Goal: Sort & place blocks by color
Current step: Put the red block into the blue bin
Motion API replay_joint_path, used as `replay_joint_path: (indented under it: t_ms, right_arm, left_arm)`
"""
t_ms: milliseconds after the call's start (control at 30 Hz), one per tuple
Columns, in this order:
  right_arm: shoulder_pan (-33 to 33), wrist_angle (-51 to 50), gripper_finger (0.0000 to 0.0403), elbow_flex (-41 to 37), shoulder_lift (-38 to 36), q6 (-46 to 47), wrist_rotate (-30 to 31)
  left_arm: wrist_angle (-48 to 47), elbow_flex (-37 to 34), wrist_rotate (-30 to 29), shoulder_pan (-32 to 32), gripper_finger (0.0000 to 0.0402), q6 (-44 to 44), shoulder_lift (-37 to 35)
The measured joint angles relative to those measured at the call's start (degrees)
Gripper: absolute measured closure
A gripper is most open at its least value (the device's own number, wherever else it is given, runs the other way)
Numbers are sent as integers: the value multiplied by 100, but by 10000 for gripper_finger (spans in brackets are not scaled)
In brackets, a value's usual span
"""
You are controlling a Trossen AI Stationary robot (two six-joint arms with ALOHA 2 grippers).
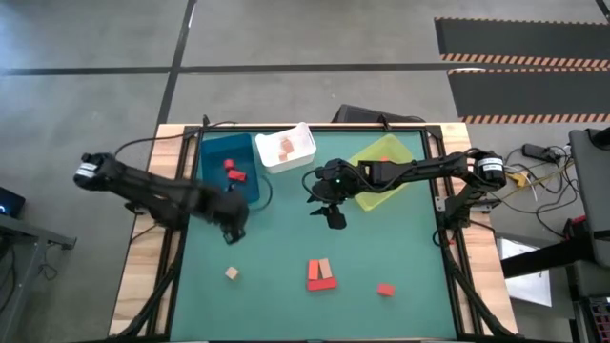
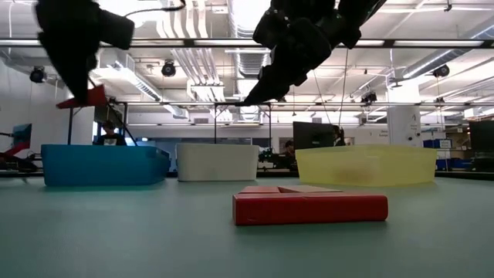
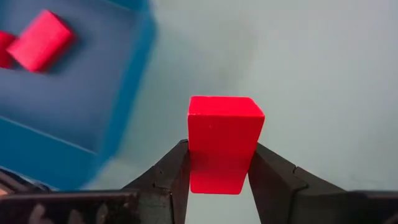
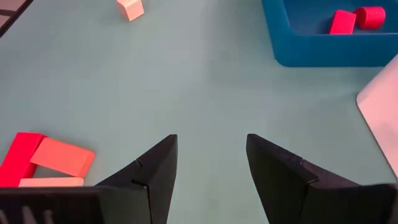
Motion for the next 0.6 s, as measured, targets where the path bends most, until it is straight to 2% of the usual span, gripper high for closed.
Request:
replay_joint_path:
  t_ms: [267, 433, 600]
  right_arm:
    - [4, -58, 220, -12, 0, 74, -2]
    - [4, -63, 220, -50, -2, 105, -4]
    - [4, -65, 220, -80, -2, 200, -4]
  left_arm:
    - [11, -145, -12, 2140, 287, 1683, -133]
    - [129, -257, -154, 3362, 287, 2565, 150]
    - [497, -306, -194, 4240, 287, 3248, 574]
